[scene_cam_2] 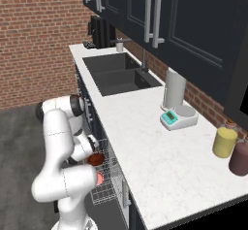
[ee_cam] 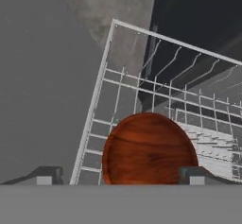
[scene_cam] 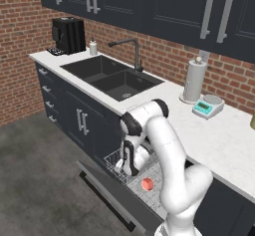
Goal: Pick up the cup and bowl from the counter, place them in the dishwasher, and close the dishwasher door.
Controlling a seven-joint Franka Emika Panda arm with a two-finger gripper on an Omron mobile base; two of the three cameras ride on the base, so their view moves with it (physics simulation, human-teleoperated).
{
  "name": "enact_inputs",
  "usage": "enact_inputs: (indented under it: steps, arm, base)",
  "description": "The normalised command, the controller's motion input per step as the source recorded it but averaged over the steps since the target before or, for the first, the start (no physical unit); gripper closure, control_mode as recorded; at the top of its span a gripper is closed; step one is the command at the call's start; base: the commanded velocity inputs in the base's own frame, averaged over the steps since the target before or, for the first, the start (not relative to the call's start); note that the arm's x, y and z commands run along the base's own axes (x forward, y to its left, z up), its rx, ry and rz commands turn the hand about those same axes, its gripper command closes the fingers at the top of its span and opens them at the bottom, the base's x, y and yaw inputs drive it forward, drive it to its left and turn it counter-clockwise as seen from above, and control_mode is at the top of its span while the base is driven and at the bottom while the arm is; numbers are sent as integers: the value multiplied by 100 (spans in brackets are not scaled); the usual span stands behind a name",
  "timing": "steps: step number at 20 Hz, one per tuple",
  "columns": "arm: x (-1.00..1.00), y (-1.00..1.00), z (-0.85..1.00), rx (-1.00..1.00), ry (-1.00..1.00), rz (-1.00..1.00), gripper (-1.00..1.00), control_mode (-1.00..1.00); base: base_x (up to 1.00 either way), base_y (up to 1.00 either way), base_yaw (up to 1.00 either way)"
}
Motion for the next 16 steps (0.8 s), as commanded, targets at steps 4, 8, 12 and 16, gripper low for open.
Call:
enact_inputs:
  steps: [4,8,12,16]
  arm:
    - [-88,59,100,0,-1,0,-100,-100]
    - [-91,50,100,0,0,0,-100,-100]
    - [-67,34,100,0,0,-1,-100,-100]
    - [-48,34,100,0,0,-2,-100,-100]
  base:
    - [0,0,0]
    - [0,0,0]
    - [0,0,0]
    - [0,0,0]
